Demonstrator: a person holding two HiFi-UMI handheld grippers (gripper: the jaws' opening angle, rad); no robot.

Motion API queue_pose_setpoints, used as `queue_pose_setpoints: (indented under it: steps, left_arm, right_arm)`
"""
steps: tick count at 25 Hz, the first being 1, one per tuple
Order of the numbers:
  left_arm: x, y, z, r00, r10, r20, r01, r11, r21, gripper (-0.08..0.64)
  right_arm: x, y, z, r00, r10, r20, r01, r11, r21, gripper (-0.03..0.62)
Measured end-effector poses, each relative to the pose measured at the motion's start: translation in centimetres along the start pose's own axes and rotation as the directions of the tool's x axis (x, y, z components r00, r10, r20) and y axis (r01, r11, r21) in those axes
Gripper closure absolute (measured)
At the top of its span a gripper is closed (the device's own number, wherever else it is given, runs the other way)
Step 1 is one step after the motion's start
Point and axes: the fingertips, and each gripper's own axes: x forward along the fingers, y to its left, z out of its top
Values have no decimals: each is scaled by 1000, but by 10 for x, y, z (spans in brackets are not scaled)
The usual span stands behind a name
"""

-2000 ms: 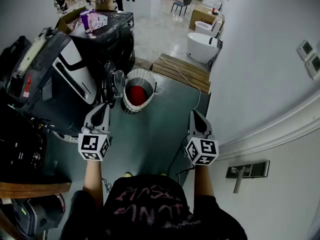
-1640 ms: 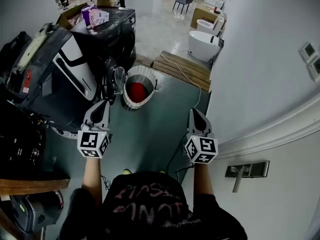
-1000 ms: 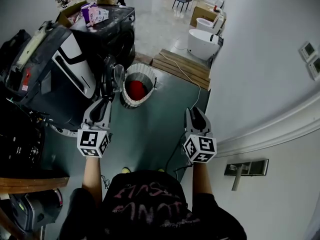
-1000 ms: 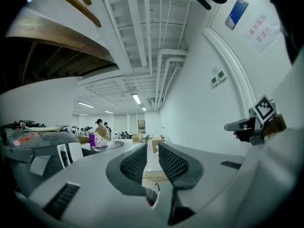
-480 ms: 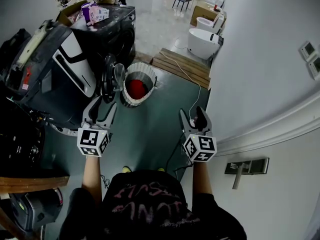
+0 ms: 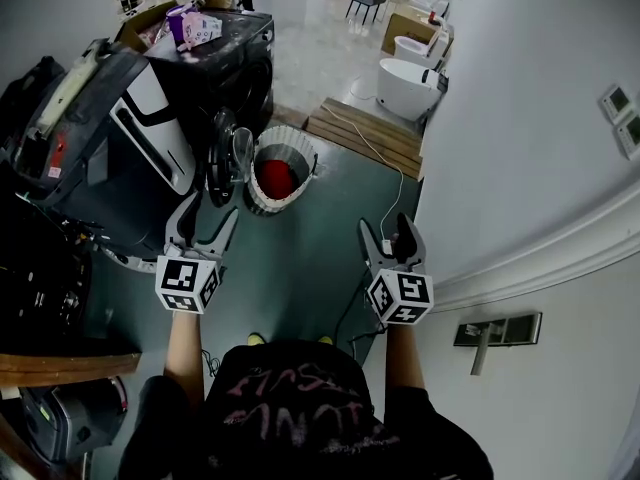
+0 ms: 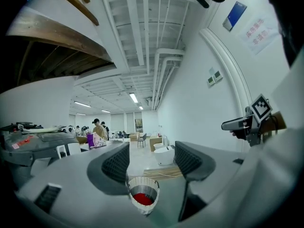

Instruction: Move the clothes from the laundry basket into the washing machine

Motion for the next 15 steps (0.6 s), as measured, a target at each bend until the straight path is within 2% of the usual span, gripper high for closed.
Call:
queue_pose_setpoints:
  steps: [15]
  left_arm:
    - [-10, 32, -17, 998, -60, -5, 60, 998, -21, 255]
  right_arm:
    - [-1, 39, -15, 999, -51, 2, 51, 999, 18, 243]
